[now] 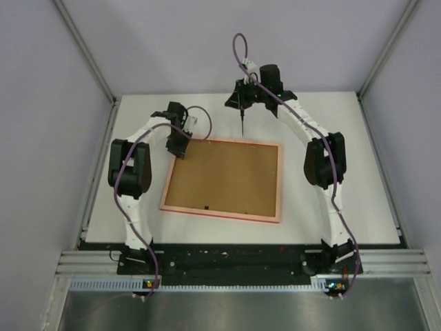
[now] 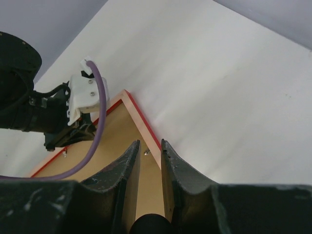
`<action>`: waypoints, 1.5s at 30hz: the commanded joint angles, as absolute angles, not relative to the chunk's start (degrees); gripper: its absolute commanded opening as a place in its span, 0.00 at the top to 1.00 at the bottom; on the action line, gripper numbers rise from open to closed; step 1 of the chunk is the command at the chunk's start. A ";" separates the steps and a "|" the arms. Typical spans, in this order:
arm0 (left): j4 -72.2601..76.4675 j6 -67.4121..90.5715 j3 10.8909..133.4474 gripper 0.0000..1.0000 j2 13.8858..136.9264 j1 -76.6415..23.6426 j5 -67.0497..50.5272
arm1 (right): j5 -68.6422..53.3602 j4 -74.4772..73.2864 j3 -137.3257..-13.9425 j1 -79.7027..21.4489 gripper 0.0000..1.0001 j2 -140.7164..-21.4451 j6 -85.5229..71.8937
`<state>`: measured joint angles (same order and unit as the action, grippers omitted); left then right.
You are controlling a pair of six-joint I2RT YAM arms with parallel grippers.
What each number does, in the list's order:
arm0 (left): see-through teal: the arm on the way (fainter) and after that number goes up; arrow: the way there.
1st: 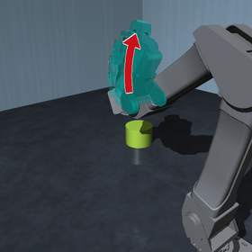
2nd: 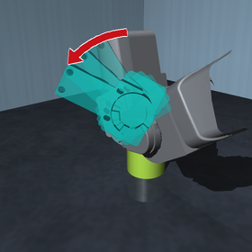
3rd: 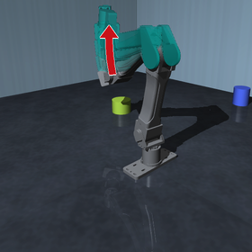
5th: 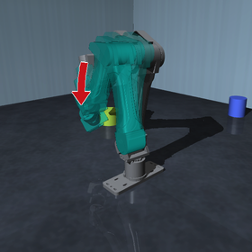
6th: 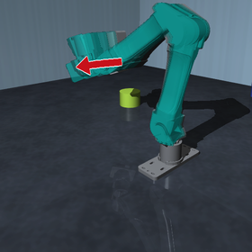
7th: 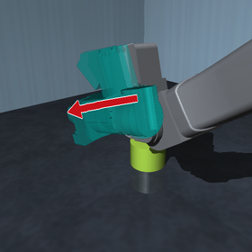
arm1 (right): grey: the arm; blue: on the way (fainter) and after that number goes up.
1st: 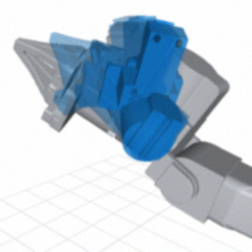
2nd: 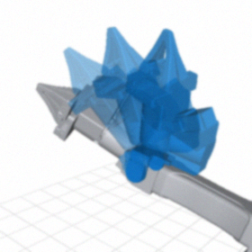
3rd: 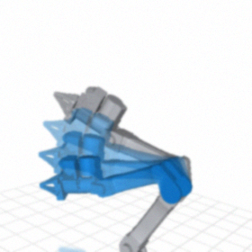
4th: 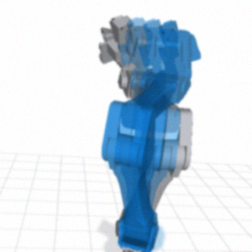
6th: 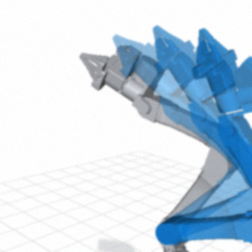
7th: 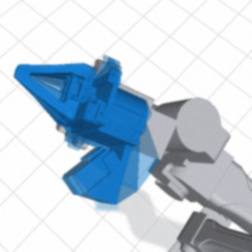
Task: Take the photo out of the frame
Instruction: Release the photo frame item from the photo frame.
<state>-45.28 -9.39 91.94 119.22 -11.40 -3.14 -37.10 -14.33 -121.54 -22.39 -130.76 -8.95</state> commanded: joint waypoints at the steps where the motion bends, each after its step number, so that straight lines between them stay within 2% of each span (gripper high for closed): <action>1: -44.83 -9.23 91.58 0.73 118.57 -12.48 -3.69 | -38.58 -7.91 -122.43 -22.85 1.00 -131.75 -16.18; 10: -43.07 -9.49 90.35 0.68 109.52 -12.30 -5.37 | -37.44 -7.82 -120.24 -22.85 1.00 -130.79 -15.21; 16: -45.87 -9.93 90.79 0.55 107.58 -12.13 2.63 | -33.66 -10.80 -113.04 -22.59 1.00 -123.15 -6.87; 22: -44.92 -9.93 85.00 0.41 105.74 -11.95 10.01 | -35.68 -11.16 -103.37 -21.27 1.00 -114.62 -5.01; 30: -43.68 -7.56 82.27 0.40 106.79 -9.67 8.35 | -37.89 -9.67 -95.72 -20.22 1.00 -109.95 -7.91; 39: -43.59 -7.38 81.91 0.40 108.46 -9.49 6.68 | -36.49 -15.73 -89.49 -19.95 1.00 -104.33 6.31; 45: -43.94 -7.91 82.88 0.41 108.46 -9.49 4.22 | -36.56 -17.23 -84.99 -19.78 1.00 -101.78 10.55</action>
<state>-44.80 -8.16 82.02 108.36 -9.47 6.50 -35.73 -17.12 -85.82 -20.38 -106.74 5.61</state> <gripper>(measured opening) 0.594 0.225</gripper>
